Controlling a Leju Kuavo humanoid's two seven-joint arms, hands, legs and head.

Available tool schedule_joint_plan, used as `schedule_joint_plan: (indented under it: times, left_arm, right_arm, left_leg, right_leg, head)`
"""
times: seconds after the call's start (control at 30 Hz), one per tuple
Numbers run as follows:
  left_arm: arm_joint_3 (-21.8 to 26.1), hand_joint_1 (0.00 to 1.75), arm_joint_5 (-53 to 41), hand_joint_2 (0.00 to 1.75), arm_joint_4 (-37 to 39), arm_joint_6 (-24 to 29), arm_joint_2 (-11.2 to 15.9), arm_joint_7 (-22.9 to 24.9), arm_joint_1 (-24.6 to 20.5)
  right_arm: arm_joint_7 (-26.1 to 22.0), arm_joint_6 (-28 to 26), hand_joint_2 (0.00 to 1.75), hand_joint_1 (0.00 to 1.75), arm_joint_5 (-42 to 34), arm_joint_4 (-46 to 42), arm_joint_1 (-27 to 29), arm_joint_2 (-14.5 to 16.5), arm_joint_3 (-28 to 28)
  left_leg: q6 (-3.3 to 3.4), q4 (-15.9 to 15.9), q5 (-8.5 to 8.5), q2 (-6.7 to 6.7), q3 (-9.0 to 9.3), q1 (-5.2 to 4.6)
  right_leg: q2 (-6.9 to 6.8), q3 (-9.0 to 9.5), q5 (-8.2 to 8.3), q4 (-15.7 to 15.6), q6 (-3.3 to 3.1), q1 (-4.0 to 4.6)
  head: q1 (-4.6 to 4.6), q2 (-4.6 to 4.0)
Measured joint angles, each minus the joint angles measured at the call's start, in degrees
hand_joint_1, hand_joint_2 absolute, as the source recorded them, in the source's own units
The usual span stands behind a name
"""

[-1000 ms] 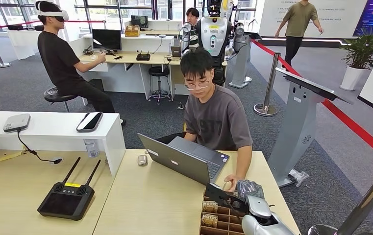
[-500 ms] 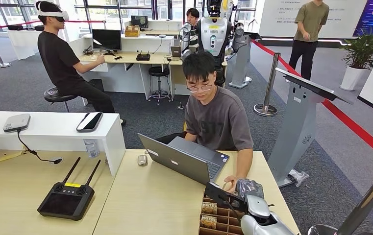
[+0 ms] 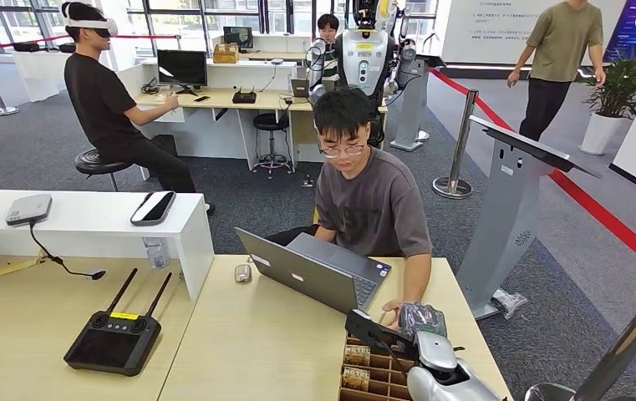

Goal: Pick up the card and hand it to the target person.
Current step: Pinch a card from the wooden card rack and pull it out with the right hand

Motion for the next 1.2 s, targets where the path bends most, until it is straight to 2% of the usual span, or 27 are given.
schedule_joint_plan:
  times: [0.87,1.0,1.13,1.2]
  left_arm:
    - [-0.02,0.00,0.17,0.00,0.00,0.07,0.00,-0.05,0.11]
    - [-0.02,0.00,0.21,0.00,0.00,0.07,0.00,-0.05,0.11]
    - [-0.02,0.00,0.27,0.00,0.00,0.07,0.00,-0.05,0.12]
    - [-0.02,0.00,0.28,0.00,0.00,0.07,0.00,-0.05,0.12]
  right_arm:
    - [1.35,2.32,1.75,1.32,0.94,-0.08,-0.19,0.00,0.96]
    - [1.38,2.61,1.75,1.45,0.95,-0.08,-0.19,0.00,0.97]
    - [1.48,3.05,1.75,1.69,0.93,-0.05,-0.20,0.00,0.98]
    - [1.57,3.15,1.75,1.75,0.88,-0.04,-0.22,0.00,0.98]
  left_leg:
    - [0.00,0.00,0.00,0.01,0.05,0.00]
    - [0.00,0.00,0.00,0.01,0.05,0.00]
    - [0.00,0.00,0.00,0.01,0.05,0.00]
    - [0.00,0.00,0.00,0.01,0.05,0.00]
  right_leg:
    - [0.01,0.03,0.00,0.00,0.00,0.00]
    - [0.01,0.03,0.00,0.00,0.00,0.00]
    - [0.01,0.03,0.00,0.00,0.00,0.00]
    - [0.01,0.03,0.00,0.00,0.00,0.00]
  head:
    - [-0.01,0.00]
    - [-0.01,0.00]
    - [-0.01,0.00]
    - [-0.01,0.00]
